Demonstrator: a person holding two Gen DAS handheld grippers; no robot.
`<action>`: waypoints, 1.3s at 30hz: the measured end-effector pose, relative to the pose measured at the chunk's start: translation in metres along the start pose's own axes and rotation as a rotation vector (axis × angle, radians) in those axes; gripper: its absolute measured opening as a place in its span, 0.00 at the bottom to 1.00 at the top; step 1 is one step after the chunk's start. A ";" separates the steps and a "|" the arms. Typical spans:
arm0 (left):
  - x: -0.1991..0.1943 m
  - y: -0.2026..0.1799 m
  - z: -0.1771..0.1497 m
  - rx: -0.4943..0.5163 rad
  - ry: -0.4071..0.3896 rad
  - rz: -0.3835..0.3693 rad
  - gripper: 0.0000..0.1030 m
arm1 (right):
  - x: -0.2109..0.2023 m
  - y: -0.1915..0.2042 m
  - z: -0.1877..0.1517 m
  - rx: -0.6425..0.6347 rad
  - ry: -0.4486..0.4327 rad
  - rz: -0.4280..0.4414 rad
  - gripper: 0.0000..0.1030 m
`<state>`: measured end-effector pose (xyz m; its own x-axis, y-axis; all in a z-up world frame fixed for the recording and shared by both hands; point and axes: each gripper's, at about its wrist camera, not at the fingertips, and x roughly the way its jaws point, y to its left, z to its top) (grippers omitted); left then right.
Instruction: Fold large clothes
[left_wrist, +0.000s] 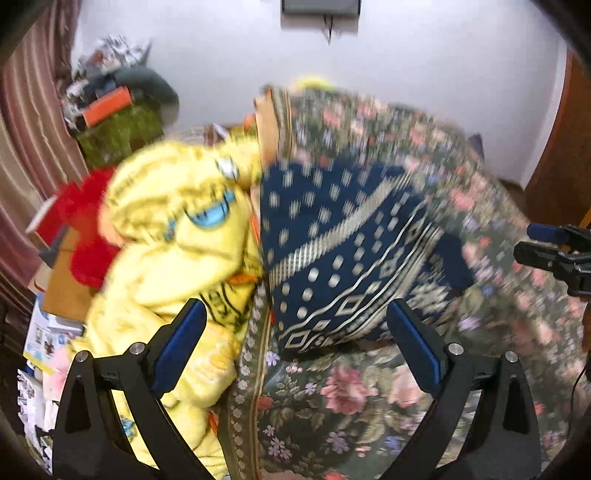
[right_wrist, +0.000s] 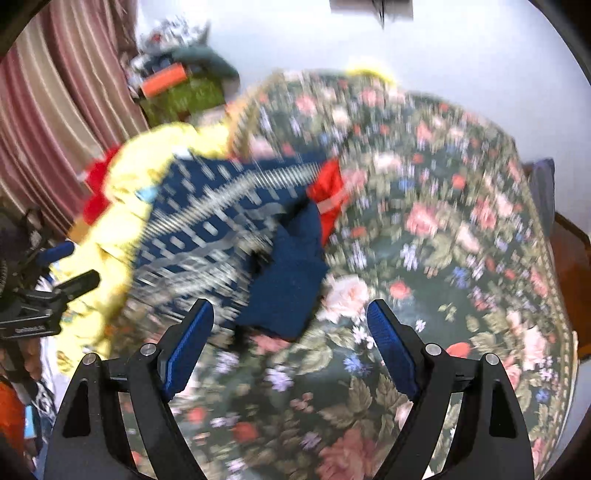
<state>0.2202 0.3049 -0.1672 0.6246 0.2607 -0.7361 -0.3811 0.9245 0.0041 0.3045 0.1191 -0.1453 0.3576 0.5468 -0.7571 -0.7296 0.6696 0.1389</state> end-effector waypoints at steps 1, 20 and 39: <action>-0.013 0.000 0.003 -0.005 -0.026 -0.006 0.96 | -0.021 0.007 0.003 -0.001 -0.051 0.005 0.80; -0.295 -0.060 -0.036 0.015 -0.648 -0.045 0.96 | -0.246 0.102 -0.048 -0.058 -0.656 0.057 0.80; -0.315 -0.078 -0.079 0.016 -0.695 -0.027 0.99 | -0.251 0.116 -0.070 -0.077 -0.703 -0.078 1.00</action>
<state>-0.0010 0.1281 0.0107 0.9273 0.3501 -0.1323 -0.3525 0.9358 0.0058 0.0892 0.0245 0.0157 0.6830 0.7108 -0.1681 -0.7164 0.6968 0.0357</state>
